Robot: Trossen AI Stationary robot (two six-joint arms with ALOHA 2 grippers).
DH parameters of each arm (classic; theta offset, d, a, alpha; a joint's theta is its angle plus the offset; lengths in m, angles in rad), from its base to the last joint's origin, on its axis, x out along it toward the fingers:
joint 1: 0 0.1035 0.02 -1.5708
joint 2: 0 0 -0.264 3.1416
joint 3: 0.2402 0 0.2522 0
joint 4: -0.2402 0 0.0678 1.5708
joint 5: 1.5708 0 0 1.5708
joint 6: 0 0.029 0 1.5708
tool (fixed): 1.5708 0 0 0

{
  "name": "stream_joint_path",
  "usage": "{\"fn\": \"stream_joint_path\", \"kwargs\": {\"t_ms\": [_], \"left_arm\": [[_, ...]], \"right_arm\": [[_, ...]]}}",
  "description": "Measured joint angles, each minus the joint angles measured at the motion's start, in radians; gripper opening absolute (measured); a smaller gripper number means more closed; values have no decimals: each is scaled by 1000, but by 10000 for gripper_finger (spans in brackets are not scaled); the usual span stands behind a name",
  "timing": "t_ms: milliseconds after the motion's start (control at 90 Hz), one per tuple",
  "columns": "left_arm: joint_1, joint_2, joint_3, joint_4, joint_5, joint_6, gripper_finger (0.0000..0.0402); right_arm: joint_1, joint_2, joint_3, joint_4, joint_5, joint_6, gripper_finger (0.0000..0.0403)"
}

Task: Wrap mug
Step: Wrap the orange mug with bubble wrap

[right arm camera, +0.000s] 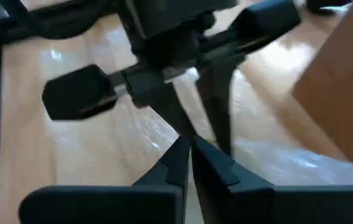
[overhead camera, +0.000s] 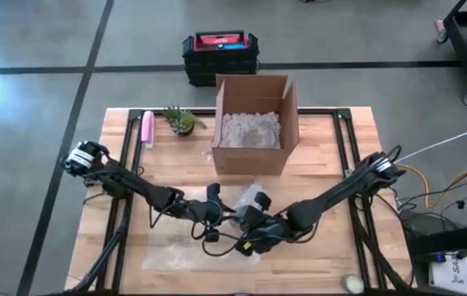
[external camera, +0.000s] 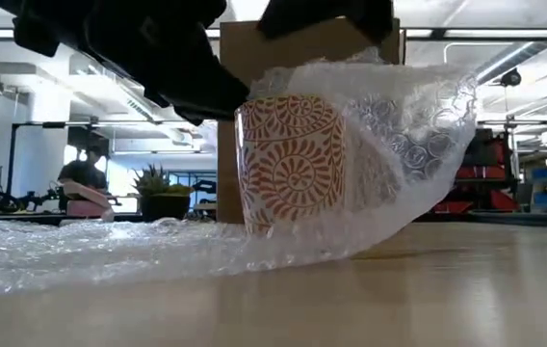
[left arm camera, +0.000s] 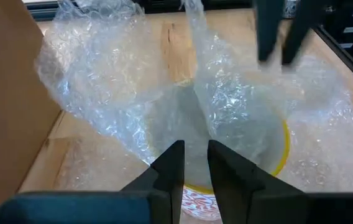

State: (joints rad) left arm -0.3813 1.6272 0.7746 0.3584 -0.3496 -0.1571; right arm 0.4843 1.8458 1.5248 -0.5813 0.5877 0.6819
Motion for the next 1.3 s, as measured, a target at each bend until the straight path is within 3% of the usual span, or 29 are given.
{"fn": "stream_joint_path", "kwargs": {"t_ms": [144, 244, 344, 433, 556, 756, 944, 1122, 1300], "left_arm": [[-1, 0, -1, -2, 0, 0, 58], [-2, 0, -1, -2, 0, -1, 58], [-3, 0, -2, -3, 0, -1, 58], [-3, 0, -2, -1, 0, -1, 58], [-4, -2, -3, -1, 0, -1, 58], [-4, -3, -3, -2, 1, -8, 58], [-5, -3, -3, -1, 1, -9, 58], [-6, -3, -3, -1, 1, -9, 58], [-8, -19, -4, -12, 3, -10, 58]], "right_arm": [[5, -32, 62, -192, -2, 70, 20], [12, -42, 70, -412, 13, 204, 30], [15, -38, 30, -638, 55, 408, 36], [12, -40, -48, -687, 69, 533, 38], [13, -32, -144, -496, 67, 517, 33], [12, -33, -168, -85, 39, 216, 16], [26, -42, -95, -52, 31, 149, 7], [-2, 14, -95, 68, -143, 56, 7], [-49, 74, -95, 82, -160, 51, 7]]}}
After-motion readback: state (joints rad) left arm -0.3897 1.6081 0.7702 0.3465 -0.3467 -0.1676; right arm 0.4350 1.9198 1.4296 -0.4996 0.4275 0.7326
